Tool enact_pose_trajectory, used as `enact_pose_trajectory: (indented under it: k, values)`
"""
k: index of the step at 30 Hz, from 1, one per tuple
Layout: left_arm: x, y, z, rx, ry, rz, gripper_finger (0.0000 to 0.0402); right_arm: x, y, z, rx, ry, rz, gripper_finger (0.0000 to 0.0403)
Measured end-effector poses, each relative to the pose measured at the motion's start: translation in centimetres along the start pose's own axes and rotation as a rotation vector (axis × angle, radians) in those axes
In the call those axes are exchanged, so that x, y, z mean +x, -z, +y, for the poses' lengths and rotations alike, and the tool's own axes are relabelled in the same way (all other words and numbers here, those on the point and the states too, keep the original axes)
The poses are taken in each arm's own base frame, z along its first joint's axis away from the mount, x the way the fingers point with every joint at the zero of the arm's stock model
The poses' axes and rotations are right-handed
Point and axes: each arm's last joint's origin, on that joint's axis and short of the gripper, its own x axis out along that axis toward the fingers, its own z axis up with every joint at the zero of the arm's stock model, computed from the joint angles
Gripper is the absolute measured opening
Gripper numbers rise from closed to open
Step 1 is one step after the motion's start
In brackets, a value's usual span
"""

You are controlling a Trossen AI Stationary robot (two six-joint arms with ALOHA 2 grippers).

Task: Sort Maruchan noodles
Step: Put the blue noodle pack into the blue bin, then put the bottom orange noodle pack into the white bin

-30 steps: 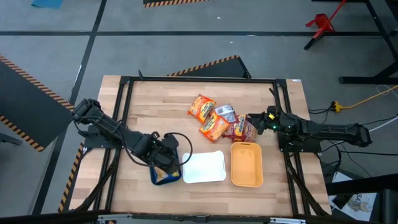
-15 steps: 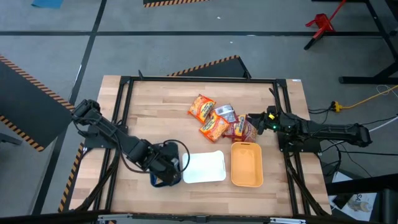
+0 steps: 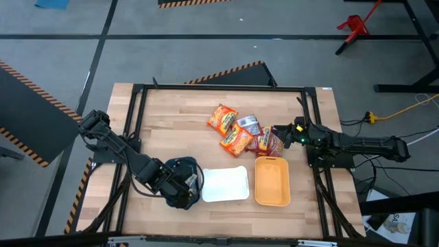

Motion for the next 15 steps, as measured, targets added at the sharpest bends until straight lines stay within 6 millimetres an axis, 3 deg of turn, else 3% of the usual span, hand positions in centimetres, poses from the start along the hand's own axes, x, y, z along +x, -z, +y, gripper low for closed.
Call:
enact_pose_trajectory:
  k: [6, 15]
  values:
    - [-0.07, 0.44, -0.45, -0.005, 0.049, 0.06, 0.0092, 0.0, 0.01, 0.0, -0.003, 0.0, 0.001, 0.0195]
    - [-0.11, 0.56, -0.49, -0.098, 0.051, 0.076, 0.0091, 0.0, 0.0, 0.0, -0.007, 0.0, 0.001, 0.0195]
